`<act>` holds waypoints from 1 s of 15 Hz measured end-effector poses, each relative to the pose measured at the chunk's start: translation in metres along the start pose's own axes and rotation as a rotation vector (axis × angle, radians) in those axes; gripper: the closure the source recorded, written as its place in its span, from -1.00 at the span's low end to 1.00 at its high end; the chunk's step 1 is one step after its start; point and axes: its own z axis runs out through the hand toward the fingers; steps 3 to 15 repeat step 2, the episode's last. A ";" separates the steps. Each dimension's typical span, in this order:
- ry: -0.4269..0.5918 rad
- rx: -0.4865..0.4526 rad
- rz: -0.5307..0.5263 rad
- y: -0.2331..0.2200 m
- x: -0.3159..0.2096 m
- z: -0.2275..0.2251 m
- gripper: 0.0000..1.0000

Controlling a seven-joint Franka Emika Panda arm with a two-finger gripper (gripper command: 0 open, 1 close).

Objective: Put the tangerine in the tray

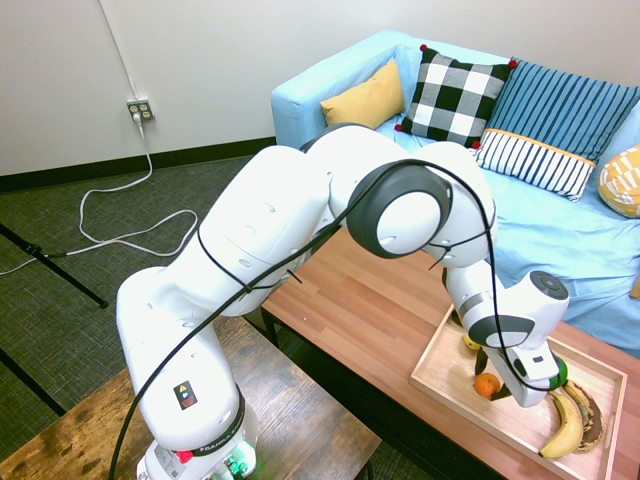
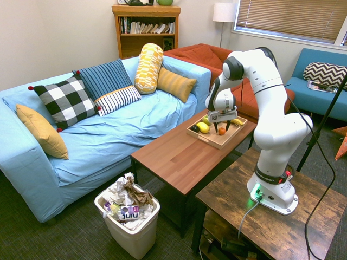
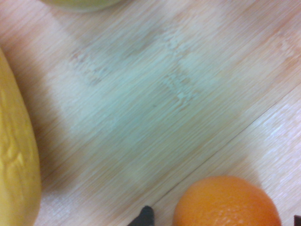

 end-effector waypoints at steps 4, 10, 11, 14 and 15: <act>0.018 0.027 0.002 0.003 0.008 -0.023 -1.00; 0.018 0.027 0.002 0.003 0.008 -0.023 -1.00; 0.018 0.027 0.002 0.003 0.008 -0.023 -1.00; 0.018 0.027 0.002 0.003 0.008 -0.023 -1.00; 0.018 0.027 0.002 0.003 0.008 -0.023 -1.00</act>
